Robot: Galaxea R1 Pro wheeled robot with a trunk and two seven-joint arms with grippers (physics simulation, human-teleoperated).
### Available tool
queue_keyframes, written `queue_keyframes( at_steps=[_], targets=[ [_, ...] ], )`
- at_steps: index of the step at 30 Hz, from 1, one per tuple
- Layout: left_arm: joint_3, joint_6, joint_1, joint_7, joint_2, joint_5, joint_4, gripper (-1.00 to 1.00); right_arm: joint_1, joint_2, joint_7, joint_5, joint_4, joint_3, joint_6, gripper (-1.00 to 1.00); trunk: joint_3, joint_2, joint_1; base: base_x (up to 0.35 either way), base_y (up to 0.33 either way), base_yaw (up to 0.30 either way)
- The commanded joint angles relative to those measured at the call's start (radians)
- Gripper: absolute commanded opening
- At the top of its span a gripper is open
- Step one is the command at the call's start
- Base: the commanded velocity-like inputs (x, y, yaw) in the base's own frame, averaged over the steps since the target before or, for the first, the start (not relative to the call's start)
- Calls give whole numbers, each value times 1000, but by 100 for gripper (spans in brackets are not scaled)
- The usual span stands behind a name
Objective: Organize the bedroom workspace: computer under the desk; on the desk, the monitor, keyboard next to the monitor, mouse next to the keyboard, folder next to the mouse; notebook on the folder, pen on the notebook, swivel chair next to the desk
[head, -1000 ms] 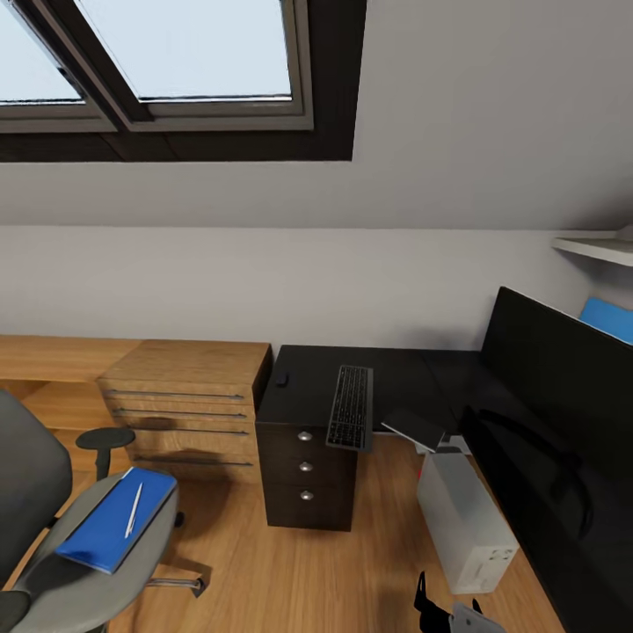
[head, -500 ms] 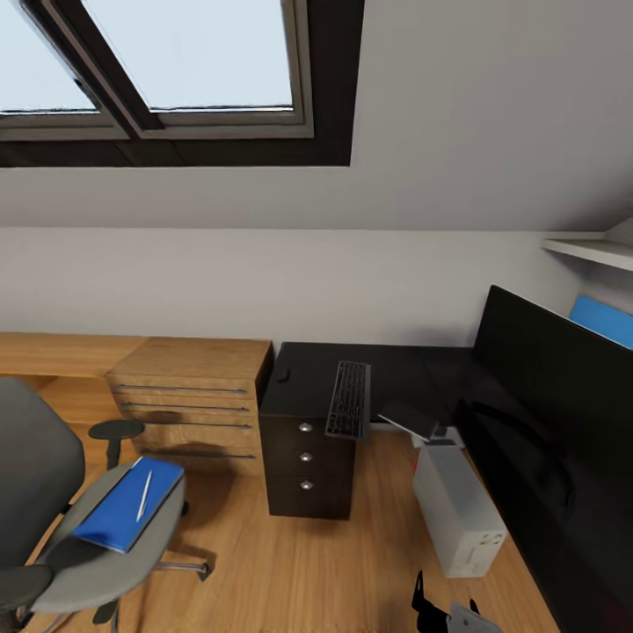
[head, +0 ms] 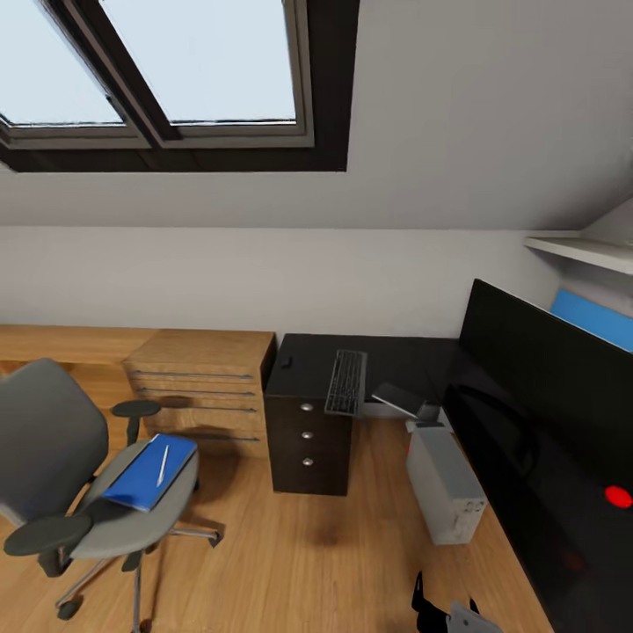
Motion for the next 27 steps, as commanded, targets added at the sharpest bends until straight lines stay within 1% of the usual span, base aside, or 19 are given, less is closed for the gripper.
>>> queue_keyframes(
  at_steps=[1, 6, 10, 27],
  targets=[
    [-8, -6, -1, 7, 1, 11, 0, 100, -1, 0, -3, -7, 0, 6, -3, 100, 1, 5, -4, -339, 0, 0],
    [-8, -6, -1, 7, 1, 11, 0, 100, -1, -1, -3, -7, 0, 6, -2, 100, 17, 40, -23, -330, 0, 0],
    [-7, -6, -1, 7, 1, 11, 0, 100, -1, -2, -2, -8, 0, 7, -1, 100, 17, 40, -23, -167, 0, 0],
    [-10, -8, -1, 4, 0, 9, 0, 100, -1, -1, 2, -8, 0, 11, 0, 100, 17, 40, -23, -19, 0, 0]
  ],
)
